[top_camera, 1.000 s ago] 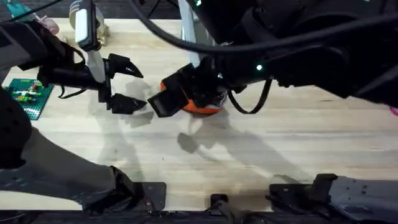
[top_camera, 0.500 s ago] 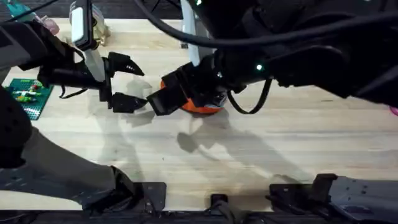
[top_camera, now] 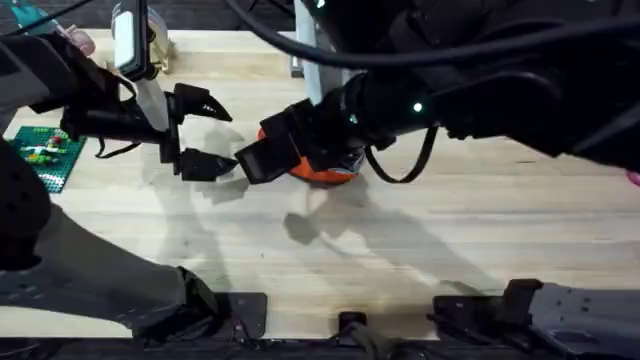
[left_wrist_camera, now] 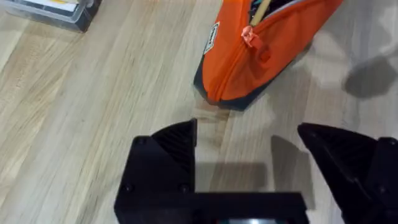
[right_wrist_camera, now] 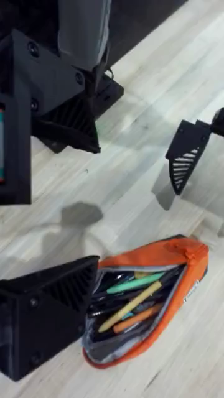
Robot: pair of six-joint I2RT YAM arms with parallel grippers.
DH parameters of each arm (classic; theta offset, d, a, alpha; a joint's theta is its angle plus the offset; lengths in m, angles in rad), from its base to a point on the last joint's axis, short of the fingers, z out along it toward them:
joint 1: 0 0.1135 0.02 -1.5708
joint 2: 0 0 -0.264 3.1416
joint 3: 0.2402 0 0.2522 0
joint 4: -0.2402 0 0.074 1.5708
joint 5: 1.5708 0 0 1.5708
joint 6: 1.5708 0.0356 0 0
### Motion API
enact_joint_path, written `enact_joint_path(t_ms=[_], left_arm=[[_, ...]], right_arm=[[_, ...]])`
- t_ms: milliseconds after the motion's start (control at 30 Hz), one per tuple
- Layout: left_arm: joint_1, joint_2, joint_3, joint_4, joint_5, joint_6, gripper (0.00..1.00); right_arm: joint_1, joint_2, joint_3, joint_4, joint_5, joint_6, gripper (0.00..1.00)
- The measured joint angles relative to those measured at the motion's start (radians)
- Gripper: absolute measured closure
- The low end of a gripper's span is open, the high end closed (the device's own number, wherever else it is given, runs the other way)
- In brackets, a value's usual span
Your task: Unzip the bag, pick up the pens from the table one at a time and place them inside, then zip the bag closed.
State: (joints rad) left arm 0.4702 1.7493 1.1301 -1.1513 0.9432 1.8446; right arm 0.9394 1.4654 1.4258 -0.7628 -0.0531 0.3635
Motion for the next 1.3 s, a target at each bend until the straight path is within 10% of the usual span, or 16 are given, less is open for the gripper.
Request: enact_joint_path(t_ms=[767,1300], left_arm=[[0.0,0.0,0.0,0.004,0.0,0.0,0.008],[0.0,0.0,0.0,0.004,0.0,0.0,0.008]], right_arm=[[0.203,0.033,0.0,0.076,0.401,0.673,0.004],[0.219,0.207,0.0,0.138,0.435,0.786,0.003]])
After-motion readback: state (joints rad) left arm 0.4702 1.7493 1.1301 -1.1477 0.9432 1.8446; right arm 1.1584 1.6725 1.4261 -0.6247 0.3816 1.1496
